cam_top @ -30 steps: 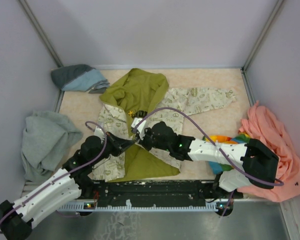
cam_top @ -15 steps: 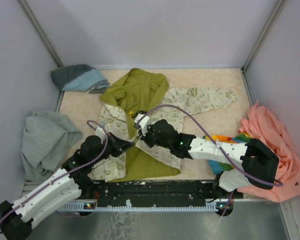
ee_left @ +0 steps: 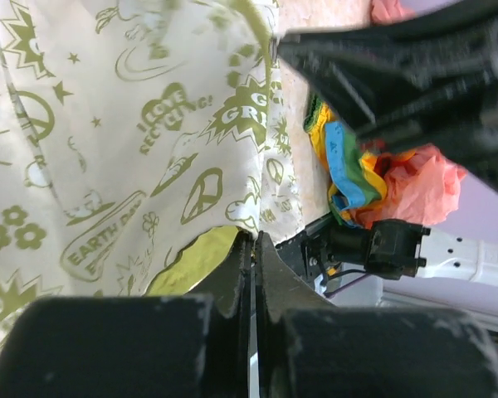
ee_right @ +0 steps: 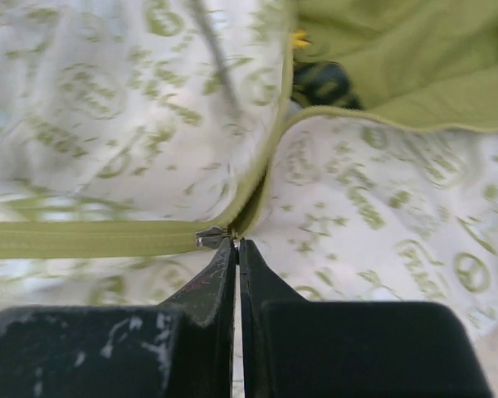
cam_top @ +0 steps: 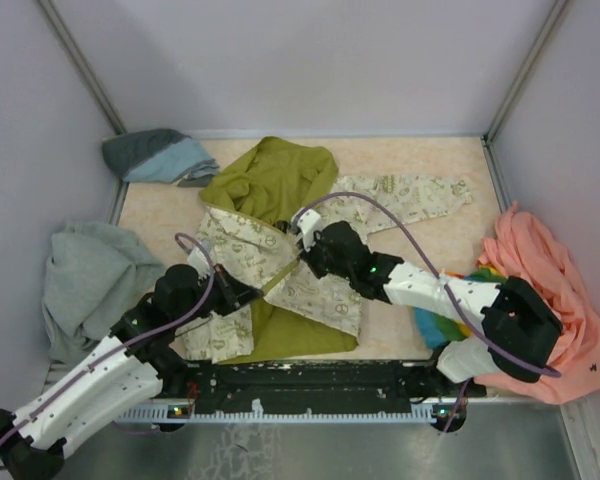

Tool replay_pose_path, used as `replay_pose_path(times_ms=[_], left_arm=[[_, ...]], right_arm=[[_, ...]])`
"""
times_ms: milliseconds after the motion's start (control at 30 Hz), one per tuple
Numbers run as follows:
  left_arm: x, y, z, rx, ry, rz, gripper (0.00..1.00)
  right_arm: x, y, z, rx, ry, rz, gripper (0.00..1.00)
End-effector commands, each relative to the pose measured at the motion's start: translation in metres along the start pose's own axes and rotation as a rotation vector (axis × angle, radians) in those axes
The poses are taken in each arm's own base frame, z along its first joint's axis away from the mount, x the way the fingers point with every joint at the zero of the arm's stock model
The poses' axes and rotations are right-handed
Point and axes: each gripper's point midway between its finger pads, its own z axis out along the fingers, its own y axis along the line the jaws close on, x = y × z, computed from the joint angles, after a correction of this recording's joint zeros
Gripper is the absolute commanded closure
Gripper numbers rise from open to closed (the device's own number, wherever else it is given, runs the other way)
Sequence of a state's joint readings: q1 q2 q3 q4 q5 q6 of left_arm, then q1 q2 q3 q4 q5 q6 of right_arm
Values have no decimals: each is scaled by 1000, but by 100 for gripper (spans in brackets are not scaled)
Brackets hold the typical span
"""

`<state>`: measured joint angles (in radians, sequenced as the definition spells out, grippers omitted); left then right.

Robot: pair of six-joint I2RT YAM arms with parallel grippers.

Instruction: Zip up the jacket

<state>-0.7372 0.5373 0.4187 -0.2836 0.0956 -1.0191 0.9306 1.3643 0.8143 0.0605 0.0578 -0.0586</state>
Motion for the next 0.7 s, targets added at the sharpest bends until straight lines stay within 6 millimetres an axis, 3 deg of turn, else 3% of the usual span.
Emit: replay_pose_path(times_ms=[0, 100, 267, 333, 433, 500, 667], left_arm=[[-10, -7, -27, -69, 9, 122, 100], [-26, -20, -38, -50, -51, 165, 100], [-55, -53, -51, -41, -106, 298, 100], [-62, -53, -51, -87, -107, 321, 100], [-59, -46, -41, -116, -80, 326, 99], [-50, -45, -27, -69, -55, 325, 79], [-32, -56, 14, 126, -32, 329, 49]], right_arm=[[-18, -97, -28, 297, -40, 81, 100], [-33, -138, -53, 410, -84, 103, 100], [-73, -190, -95, 562, -182, 127, 100], [-89, -198, -108, 586, -211, 113, 100], [-101, -185, -108, 502, -233, 102, 100], [-97, -163, -95, 375, -234, 123, 100], [-79, -111, -77, 193, -258, 144, 100]])
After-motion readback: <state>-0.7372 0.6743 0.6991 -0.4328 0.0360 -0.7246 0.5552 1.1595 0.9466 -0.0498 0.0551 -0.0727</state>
